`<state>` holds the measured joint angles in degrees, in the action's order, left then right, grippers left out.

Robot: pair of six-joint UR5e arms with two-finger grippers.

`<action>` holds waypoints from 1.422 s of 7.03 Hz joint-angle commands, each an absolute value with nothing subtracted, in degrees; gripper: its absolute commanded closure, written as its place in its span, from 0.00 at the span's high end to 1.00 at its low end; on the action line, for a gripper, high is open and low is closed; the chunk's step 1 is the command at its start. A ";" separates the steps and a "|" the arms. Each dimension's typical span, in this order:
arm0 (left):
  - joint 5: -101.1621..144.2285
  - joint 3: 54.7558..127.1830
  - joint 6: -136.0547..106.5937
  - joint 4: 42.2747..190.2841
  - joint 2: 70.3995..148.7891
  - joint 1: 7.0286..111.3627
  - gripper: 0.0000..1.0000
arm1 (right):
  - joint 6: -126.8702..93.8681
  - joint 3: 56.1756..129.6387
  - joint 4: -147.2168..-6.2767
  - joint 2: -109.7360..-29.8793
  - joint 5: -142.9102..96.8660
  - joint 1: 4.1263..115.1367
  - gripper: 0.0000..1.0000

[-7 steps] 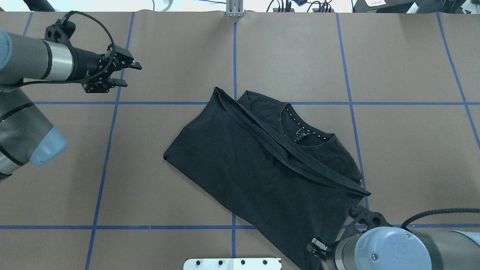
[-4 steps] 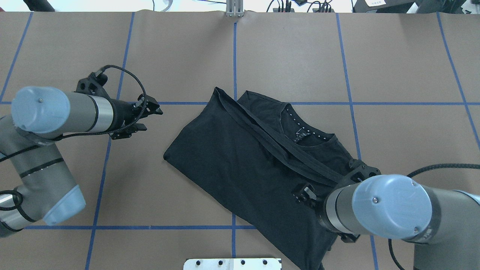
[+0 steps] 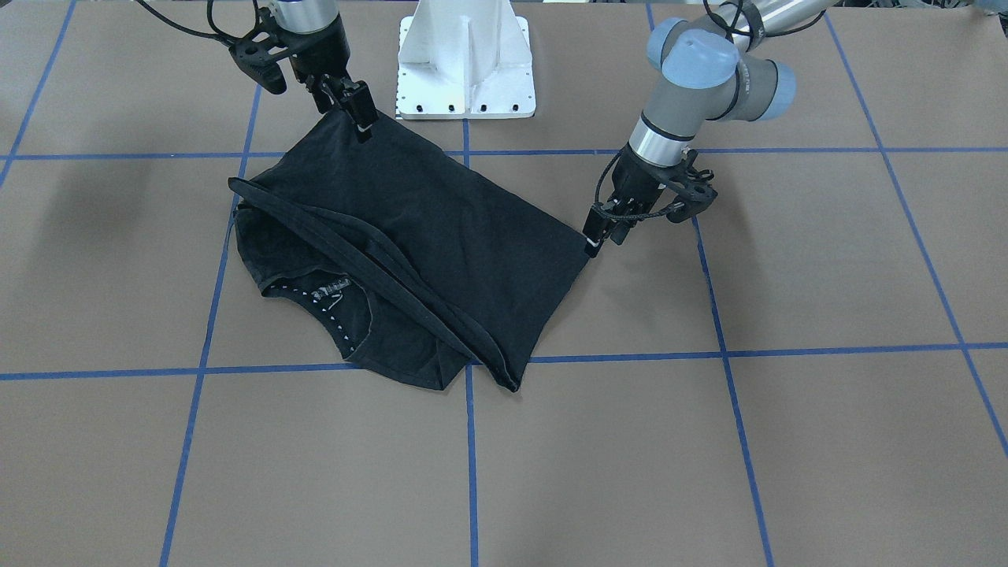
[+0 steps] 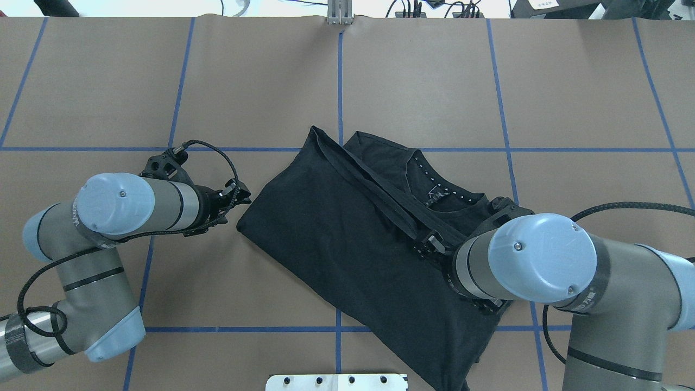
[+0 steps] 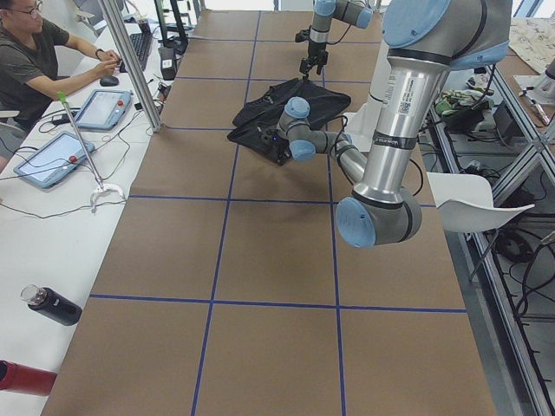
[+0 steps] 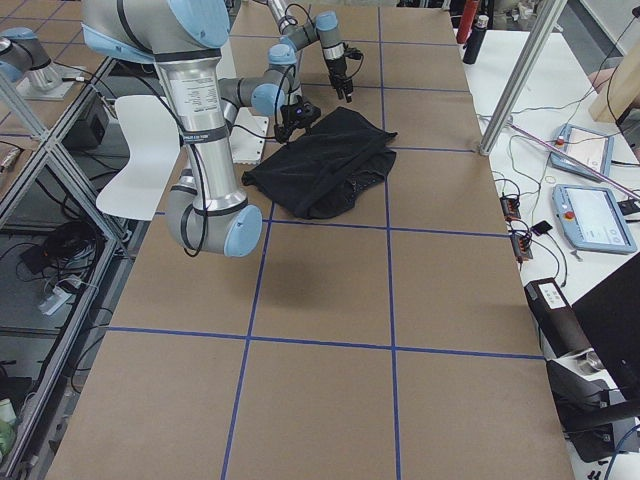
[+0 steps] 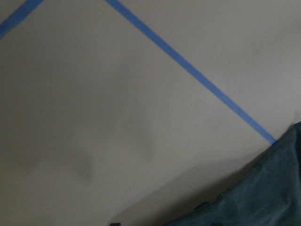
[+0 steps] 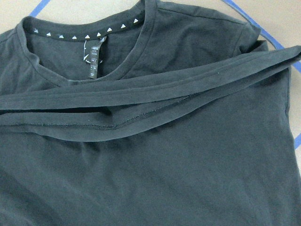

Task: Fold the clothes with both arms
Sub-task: 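Move the left gripper to the shirt's edge nearest it while the right holds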

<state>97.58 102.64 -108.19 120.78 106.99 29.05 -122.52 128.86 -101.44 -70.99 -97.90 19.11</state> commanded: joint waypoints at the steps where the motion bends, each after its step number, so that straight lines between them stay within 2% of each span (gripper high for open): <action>1: 97.29 101.52 -108.11 120.76 107.23 28.30 0.67 | -122.52 128.58 -101.43 -70.93 -97.91 19.25 1.00; 8: 97.21 99.93 -108.19 120.76 108.02 26.28 0.60 | -122.52 126.92 -99.40 -70.93 -97.91 19.25 1.00; 9: 97.21 99.84 -108.19 120.76 108.02 26.11 0.57 | -122.52 126.91 -99.40 -70.93 -98.00 19.25 1.00; 10: 97.29 99.76 -108.19 120.67 108.02 26.10 0.48 | -122.52 126.83 -99.40 -70.93 -98.00 19.25 1.00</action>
<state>97.23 99.85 -108.19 120.74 108.03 26.20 -122.52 126.95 -99.44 -70.93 -97.97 19.25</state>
